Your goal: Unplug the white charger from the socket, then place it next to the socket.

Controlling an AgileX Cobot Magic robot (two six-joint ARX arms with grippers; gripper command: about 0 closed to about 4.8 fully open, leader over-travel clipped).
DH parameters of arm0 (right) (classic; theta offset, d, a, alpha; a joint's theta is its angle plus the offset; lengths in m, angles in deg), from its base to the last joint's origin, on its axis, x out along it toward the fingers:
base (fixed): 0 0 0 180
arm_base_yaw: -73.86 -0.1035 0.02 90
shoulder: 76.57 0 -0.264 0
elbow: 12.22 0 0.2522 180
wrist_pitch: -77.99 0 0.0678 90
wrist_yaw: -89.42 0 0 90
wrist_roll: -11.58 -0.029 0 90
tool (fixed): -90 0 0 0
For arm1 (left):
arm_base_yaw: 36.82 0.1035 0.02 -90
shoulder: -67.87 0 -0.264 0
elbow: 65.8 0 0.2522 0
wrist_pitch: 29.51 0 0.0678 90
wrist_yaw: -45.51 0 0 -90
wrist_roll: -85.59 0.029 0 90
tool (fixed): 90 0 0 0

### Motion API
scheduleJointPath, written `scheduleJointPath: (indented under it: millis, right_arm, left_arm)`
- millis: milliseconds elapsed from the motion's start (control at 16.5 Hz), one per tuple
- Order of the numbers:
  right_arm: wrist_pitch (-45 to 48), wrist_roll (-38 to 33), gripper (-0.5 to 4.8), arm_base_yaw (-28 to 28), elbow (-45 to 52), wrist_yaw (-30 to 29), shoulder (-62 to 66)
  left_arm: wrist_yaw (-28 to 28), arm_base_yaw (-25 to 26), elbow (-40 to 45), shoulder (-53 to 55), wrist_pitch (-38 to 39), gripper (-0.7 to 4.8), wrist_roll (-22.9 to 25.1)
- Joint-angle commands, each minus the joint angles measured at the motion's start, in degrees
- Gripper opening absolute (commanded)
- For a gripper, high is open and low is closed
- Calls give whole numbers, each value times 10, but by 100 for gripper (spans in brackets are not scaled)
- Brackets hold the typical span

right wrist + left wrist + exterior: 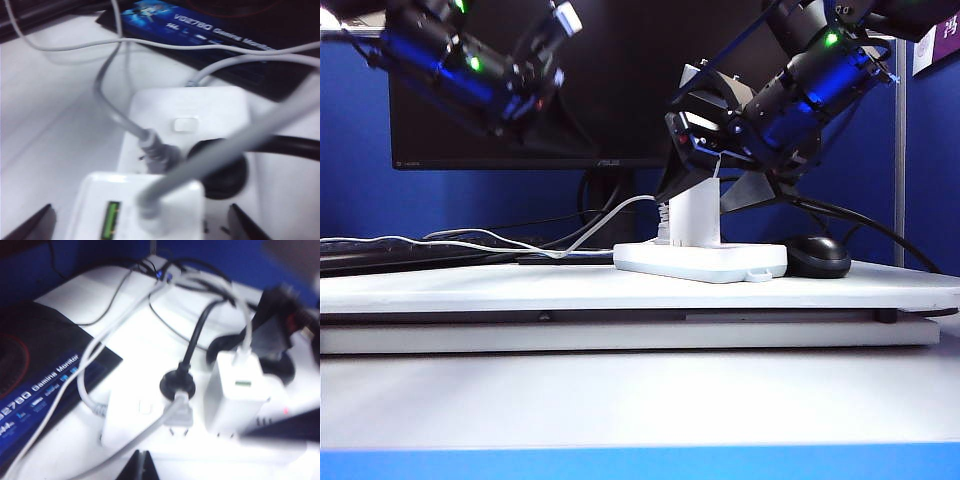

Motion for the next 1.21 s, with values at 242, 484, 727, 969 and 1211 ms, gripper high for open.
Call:
scheduleJointPath:
  millis: [242,484,727,969,1211]
  right_arm:
    - [13,-17,332,0,-2,4,-3]
    - [10,-15,127,0,-2,-3,-3]
    - [-37,18,112,0,-2,-40,-7]
    - [-117,71,112,0,-2,-51,-24]
    - [-118,93,112,0,-2,-59,-44]
  left_arm:
    - [-2,-14,-1,36,-35,-5,44]
    - [-4,-35,-1,63,-40,-5,104]
    - [-4,-42,-1,64,-40,-5,105]
    - [-4,-43,-1,64,-40,-6,117]
    - [-3,-54,-1,67,-38,-6,146]
